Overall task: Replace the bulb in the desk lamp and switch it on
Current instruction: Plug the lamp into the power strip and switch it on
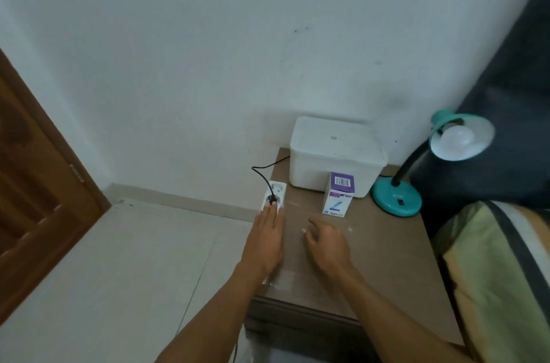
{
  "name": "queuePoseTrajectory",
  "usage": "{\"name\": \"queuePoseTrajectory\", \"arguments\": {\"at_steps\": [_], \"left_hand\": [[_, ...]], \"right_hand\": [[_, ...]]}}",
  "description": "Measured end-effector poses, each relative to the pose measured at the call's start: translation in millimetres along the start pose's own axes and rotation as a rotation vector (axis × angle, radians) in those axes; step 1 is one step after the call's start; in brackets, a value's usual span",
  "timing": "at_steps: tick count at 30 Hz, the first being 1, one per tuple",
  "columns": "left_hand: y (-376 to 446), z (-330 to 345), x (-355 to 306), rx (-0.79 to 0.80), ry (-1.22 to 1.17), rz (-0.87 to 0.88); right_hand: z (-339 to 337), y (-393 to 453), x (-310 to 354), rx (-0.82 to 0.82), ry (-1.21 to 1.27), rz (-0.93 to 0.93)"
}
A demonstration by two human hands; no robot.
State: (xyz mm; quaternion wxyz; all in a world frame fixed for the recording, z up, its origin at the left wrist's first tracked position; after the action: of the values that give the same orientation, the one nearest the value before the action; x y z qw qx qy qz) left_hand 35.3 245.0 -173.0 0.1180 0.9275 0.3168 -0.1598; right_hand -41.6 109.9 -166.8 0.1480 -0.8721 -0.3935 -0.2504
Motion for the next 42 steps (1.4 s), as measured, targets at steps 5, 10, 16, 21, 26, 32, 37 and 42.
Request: {"name": "queuePoseTrajectory", "arguments": {"at_steps": [5,10,16,21,26,32,37,42], "left_hand": [[-7,34,-56,0.051,0.006,0.151],[12,68,-121,0.116,-0.063,0.284],[75,106,-170,0.182,-0.107,0.333],[141,128,-181,0.180,-0.117,0.375],[191,146,-171,0.160,-0.185,0.394],[197,161,-165,0.114,-0.172,0.435],[196,160,-165,0.093,-0.163,0.441],[198,161,-165,0.120,-0.158,0.413]], "right_hand": [[-26,-24,-76,-0.040,-0.076,0.095],[-57,-27,-150,-0.032,-0.144,0.198],[-91,7,-202,-0.043,-0.171,0.171],[-97,61,-207,-0.096,-0.204,0.084],[-93,103,-205,-0.156,-0.178,-0.009],[-85,108,-214,-0.245,-0.173,-0.064],[-84,109,-213,-0.253,-0.164,-0.067],[-82,109,-212,-0.246,-0.183,-0.058]]}}
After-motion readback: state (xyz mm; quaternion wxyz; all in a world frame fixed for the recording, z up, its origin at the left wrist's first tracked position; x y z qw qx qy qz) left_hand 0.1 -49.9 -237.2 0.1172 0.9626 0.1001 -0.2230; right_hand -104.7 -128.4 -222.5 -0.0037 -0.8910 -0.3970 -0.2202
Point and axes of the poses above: each hand's wrist, its own y-axis towards the middle knuckle, its own z-axis out of the palm, x = y × z, the point moved 7 cm from there along y, towards the middle knuckle, and after that the axes turned 7 degrees about z, right-handed, at the moved point
